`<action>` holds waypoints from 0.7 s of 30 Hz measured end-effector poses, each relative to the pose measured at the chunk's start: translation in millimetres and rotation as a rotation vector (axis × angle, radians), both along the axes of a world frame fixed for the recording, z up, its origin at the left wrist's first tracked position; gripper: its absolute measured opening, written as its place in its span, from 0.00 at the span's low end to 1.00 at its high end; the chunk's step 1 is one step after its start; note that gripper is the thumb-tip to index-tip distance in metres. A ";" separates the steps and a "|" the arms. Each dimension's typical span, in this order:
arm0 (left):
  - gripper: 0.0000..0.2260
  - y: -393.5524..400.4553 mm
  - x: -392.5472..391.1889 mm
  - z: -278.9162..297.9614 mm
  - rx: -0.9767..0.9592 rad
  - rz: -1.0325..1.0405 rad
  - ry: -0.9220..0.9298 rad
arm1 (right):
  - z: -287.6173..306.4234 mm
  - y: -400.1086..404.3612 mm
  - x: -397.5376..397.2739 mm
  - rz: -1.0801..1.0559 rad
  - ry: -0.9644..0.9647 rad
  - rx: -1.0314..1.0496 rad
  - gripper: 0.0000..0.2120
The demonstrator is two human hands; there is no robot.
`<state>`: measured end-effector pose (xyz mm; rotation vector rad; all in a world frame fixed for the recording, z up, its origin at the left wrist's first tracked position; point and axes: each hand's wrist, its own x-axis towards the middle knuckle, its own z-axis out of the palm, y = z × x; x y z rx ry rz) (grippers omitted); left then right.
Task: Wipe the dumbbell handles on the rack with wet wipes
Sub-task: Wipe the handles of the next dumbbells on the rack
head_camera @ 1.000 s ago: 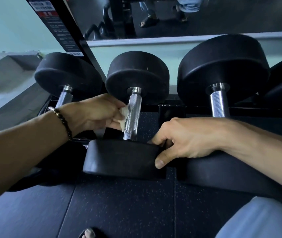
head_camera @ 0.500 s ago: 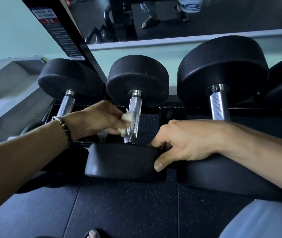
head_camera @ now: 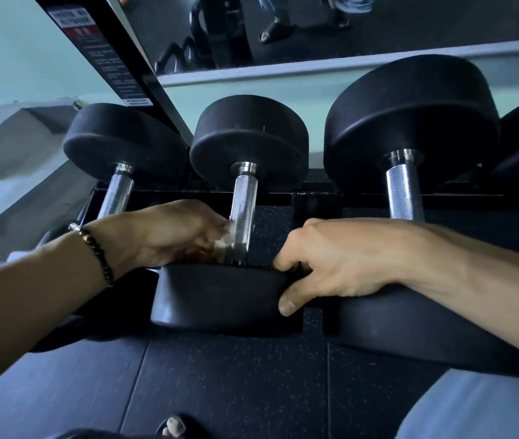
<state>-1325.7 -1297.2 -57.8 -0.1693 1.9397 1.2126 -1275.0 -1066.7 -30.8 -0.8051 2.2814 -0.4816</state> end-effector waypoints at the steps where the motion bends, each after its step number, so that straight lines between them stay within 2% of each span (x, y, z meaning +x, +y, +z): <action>1: 0.08 -1.2 0.5 -2.0 -0.042 -0.074 0.006 | -0.6 0.0 -0.3 0.000 0.001 0.000 0.16; 4: 0.06 -2.5 -3.5 -3.2 -0.079 -0.106 0.002 | -2.3 0.1 -0.8 -0.009 0.008 -0.004 0.17; 6: 0.08 4.0 -14.1 -3.8 0.011 0.009 0.029 | -2.5 0.0 -1.4 -0.012 -0.006 -0.017 0.16; 9: 0.17 10.5 -30.3 -9.6 0.153 0.144 0.057 | -1.4 0.2 -0.9 -0.013 -0.012 -0.025 0.16; 10: 0.17 9.3 -28.0 -9.5 0.153 0.122 0.028 | -1.5 0.4 -1.0 -0.010 -0.010 -0.021 0.16; 12: 0.10 1.8 -15.7 -13.0 0.082 -0.018 -0.064 | -3.1 0.2 -1.5 -0.007 -0.011 -0.027 0.15; 13: 0.11 -2.9 -9.7 -16.4 0.040 -0.085 -0.095 | -4.3 0.3 -2.0 -0.007 -0.014 -0.043 0.14; 14: 0.17 -6.4 -7.5 -19.3 0.006 -0.135 -0.105 | -5.4 0.3 -2.1 -0.012 -0.016 -0.059 0.14; 15: 0.20 -7.2 -9.8 -21.4 0.025 -0.124 -0.100 | -6.7 0.1 -1.9 -0.015 -0.013 -0.068 0.14; 18: 0.18 6.4 -27.3 -18.8 0.220 0.068 -0.069 | -7.4 0.1 -1.2 -0.027 0.001 -0.057 0.14; 19: 0.21 6.9 -30.9 -19.8 0.265 0.130 -0.073 | -8.0 0.1 -1.2 -0.023 0.005 -0.057 0.14; 21: 0.21 1.2 -29.9 -26.5 0.242 0.112 -0.076 | -7.9 0.3 -1.5 -0.006 0.000 -0.062 0.14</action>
